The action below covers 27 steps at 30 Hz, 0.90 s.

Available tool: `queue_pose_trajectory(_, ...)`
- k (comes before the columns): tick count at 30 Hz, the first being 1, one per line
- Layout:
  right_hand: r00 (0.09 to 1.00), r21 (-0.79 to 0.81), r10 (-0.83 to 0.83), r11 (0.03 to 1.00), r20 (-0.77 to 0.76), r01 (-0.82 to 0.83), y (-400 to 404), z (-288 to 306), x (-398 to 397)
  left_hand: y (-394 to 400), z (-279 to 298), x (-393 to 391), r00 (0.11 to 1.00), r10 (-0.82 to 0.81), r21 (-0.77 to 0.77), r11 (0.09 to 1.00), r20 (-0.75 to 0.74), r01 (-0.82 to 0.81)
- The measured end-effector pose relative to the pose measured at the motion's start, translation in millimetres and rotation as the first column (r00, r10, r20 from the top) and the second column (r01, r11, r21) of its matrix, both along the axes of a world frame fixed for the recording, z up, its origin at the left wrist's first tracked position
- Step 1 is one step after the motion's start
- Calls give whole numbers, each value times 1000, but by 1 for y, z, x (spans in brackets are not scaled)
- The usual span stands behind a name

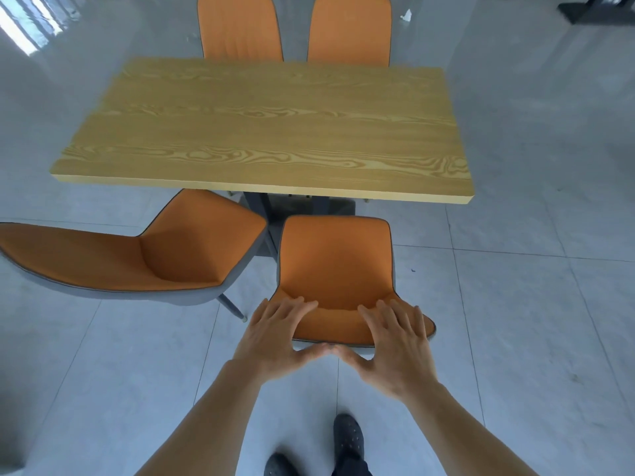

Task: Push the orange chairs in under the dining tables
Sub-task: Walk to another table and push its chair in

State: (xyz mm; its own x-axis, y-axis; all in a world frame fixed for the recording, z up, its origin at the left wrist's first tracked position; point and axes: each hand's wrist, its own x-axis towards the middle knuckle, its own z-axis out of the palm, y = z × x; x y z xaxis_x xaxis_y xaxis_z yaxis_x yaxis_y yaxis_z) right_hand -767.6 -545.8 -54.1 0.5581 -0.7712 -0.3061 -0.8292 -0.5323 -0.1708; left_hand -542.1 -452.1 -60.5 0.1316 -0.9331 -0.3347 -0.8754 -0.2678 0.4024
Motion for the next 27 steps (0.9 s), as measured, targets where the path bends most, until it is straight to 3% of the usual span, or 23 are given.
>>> queue_pose_trajectory(8, 1000, 0, -3, 1000, 16, 3, 3, 24, 97, 10, 35, 103, 997, 74, -106, 992, -12, -75)
queue_pose_trajectory(17, 993, 29, -84, 996, 77, 82, 80, 25, 320, 88, 48, 347, 995, 91, -204, 976, 50, -79)
queue_pose_trajectory(22, 978, 94, -126, 989, 166, 112, 128, 25, 444, 124, 59, 479, 993, 57, -174, 984, 101, -39)
queue_pose_trajectory(27, 974, 200, -147, 973, 174, 111, 157, 19, 523, 136, 44, 560, 993, -15, -93, 995, 113, 25)
